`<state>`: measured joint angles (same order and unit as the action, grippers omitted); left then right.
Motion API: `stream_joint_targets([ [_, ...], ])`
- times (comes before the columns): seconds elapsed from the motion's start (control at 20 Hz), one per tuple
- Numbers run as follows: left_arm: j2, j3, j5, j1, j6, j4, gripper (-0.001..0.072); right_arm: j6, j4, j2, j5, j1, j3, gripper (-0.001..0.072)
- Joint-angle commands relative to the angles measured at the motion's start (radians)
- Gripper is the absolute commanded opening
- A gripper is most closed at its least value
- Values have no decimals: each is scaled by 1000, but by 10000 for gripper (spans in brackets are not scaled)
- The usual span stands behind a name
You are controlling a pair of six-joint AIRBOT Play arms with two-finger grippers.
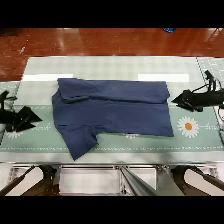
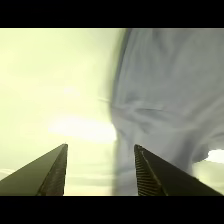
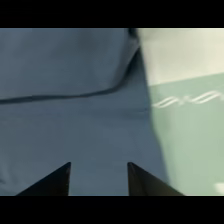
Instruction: Fold the shirts.
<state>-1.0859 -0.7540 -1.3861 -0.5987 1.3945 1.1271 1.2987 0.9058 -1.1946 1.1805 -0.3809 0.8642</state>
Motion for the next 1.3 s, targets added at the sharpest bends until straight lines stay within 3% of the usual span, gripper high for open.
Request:
stream_joint_targets([
  [0.0, 87, 197, 56, -168, -18, -143, 508, -77, -135, 87, -32, -6, -133, 416],
  [0.55, -60, 237, 100, 74, -47, -133, 508, -72, -150, 87, -23, -6, -133, 416],
  [0.75, -108, 243, 184, 212, -50, -244, 508, -35, -149, 87, -55, -11, -131, 416],
  [1.0, -180, 243, 200, 388, -74, -245, 506, 10, -103, 86, 60, -288, -48, 415],
  [1.05, -190, 242, 202, 400, -74, -245, 467, 16, -40, 86, 112, -352, -50, 415],
  [1.1, -193, 242, 204, 399, -74, -245, 193, 38, 55, 86, 168, -399, -63, 415],
  [1.15, -190, 242, 203, 394, -77, -246, 25, 58, 148, 87, 221, -427, -97, 415],
  [1.25, -190, 238, 196, 391, -78, -246, 18, 117, 206, 108, 224, -409, -210, 415],
])
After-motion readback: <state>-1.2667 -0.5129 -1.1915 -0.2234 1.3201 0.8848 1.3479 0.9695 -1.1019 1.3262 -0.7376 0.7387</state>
